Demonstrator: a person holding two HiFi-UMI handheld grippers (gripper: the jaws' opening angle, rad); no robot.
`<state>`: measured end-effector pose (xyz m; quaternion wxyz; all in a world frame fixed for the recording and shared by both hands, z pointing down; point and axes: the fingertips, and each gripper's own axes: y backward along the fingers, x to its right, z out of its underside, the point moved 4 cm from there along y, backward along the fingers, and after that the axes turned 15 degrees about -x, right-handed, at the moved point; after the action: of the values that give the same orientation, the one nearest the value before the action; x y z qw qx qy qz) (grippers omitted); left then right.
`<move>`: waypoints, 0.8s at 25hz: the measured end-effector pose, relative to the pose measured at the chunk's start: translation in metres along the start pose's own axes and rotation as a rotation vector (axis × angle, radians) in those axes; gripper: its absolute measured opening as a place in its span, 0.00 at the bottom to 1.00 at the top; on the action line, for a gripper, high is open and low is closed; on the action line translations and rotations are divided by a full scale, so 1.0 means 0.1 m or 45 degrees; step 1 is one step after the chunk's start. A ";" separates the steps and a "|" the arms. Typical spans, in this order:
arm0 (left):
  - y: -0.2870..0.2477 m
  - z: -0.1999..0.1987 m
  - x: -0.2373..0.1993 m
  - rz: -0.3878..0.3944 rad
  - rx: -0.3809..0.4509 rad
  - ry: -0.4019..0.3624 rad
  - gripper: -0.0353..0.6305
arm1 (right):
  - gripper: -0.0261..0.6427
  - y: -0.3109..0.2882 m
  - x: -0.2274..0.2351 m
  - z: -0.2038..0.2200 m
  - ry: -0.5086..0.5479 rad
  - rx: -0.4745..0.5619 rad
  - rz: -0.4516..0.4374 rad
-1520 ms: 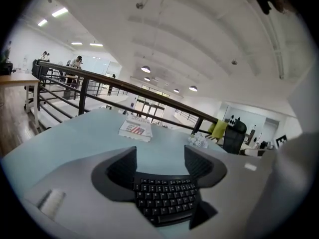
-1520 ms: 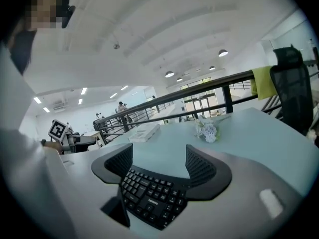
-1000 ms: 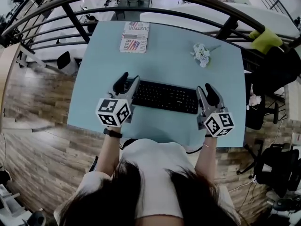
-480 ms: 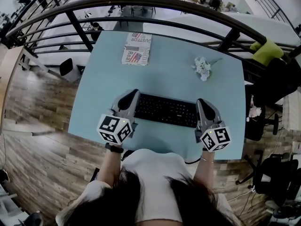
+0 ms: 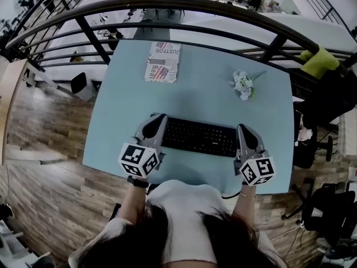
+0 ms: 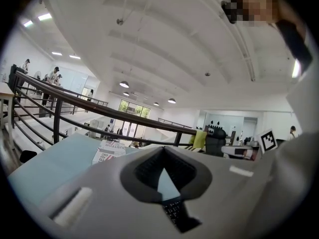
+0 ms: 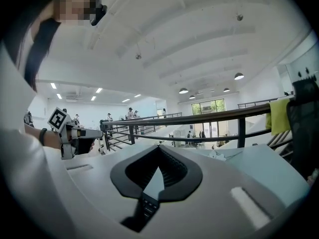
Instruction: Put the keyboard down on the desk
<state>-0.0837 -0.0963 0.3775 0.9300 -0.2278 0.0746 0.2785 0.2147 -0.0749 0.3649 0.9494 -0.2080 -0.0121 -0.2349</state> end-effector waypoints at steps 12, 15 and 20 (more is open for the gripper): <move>-0.08 0.00 -0.10 0.008 -0.023 0.017 0.14 | 0.04 -0.12 -0.15 0.00 0.027 -0.016 -0.027; -0.09 0.00 -0.09 0.016 -0.026 0.017 0.14 | 0.04 -0.14 -0.18 -0.01 0.026 -0.011 -0.039; -0.09 0.01 -0.10 0.012 -0.035 0.015 0.14 | 0.04 -0.17 -0.21 -0.04 0.034 -0.008 -0.036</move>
<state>-0.0870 -0.1080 0.3842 0.9251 -0.2420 0.0774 0.2823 0.1878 -0.0807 0.3655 0.9454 -0.2076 -0.0018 -0.2511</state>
